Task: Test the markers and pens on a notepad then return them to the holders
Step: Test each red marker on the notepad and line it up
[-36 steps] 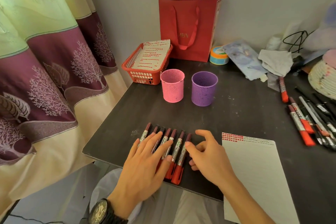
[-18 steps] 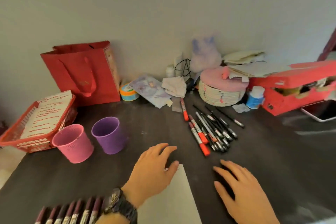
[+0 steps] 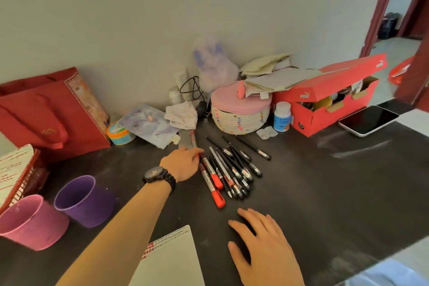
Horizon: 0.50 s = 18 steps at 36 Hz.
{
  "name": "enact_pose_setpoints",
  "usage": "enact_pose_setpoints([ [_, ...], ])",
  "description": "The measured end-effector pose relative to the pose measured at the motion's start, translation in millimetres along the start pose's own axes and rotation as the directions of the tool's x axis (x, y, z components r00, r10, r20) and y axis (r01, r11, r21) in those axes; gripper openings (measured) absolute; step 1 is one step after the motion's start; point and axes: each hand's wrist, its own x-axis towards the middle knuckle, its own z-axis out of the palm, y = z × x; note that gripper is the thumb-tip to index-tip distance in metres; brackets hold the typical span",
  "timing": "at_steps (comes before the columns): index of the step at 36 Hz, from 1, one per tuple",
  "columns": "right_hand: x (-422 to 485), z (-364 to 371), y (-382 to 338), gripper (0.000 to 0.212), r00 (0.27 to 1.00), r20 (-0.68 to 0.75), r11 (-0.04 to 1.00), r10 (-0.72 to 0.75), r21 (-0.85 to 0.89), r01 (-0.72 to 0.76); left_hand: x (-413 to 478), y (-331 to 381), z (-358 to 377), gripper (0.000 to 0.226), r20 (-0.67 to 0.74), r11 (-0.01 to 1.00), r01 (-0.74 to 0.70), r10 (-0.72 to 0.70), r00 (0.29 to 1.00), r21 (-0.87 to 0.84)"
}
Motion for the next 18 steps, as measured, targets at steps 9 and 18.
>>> enact_pose_setpoints([
  [9, 5, -3, 2, 0.047, 0.999, -0.008, 0.995, -0.046, -0.090, 0.045, 20, 6, 2, 0.038, -0.027, 0.985, 0.057, -0.062, 0.998, -0.165],
  [18, 5, -5, -2, 0.044, 1.000, 0.006, 0.997, 0.013, -0.077, -0.013, 19, 0, 3, 0.013, -0.065, 0.947, 0.097, -0.122, 0.990, -0.306],
])
